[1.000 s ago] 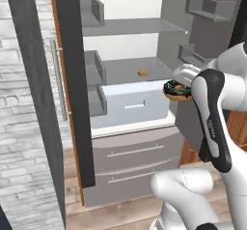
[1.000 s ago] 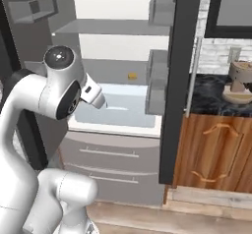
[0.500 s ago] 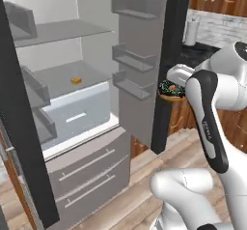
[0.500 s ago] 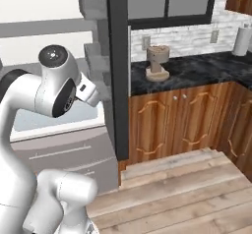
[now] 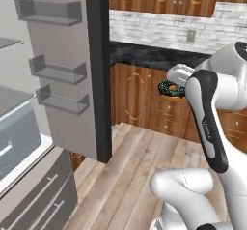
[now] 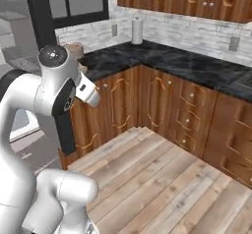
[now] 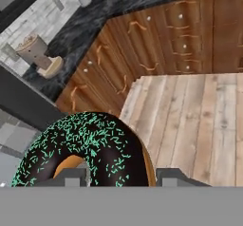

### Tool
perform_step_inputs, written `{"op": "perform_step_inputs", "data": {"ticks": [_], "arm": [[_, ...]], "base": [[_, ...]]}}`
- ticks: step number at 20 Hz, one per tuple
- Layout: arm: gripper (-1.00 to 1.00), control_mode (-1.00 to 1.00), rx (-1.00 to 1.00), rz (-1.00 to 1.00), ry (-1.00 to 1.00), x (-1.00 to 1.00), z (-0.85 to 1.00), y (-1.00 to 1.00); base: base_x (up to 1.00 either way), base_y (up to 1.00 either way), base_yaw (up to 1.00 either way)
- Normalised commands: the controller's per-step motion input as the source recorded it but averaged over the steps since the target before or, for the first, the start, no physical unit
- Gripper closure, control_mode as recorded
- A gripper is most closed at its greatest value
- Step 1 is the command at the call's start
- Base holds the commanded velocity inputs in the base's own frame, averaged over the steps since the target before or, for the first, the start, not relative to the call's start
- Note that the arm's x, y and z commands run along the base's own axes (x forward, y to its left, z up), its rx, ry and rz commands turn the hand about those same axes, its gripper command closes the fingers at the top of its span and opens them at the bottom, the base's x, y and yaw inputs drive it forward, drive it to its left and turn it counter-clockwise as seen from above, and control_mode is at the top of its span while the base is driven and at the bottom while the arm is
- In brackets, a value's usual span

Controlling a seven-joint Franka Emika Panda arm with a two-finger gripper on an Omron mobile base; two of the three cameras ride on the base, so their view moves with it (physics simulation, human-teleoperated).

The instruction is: Take the donut and cake from the fridge and place them on the empty tray on the dining counter.

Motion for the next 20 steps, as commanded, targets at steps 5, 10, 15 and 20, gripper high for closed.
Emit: {"op": "perform_step_inputs", "data": {"ticks": [5,10,15,20], "arm": [[1.0,1.0,0.0,0.0,0.0,0.0,0.0,0.0],[1.0,1.0,0.0,0.0,0.0,0.0,0.0,0.0],[1.0,1.0,0.0,0.0,0.0,0.0,0.0,0.0],[1.0,1.0,0.0,0.0,0.0,0.0,0.0,0.0]], "base": [[-0.06,-0.46,-0.69],[-0.01,-0.54,-0.65],[-0.01,-0.63,-0.62],[0.0,-0.62,-0.6]]}}
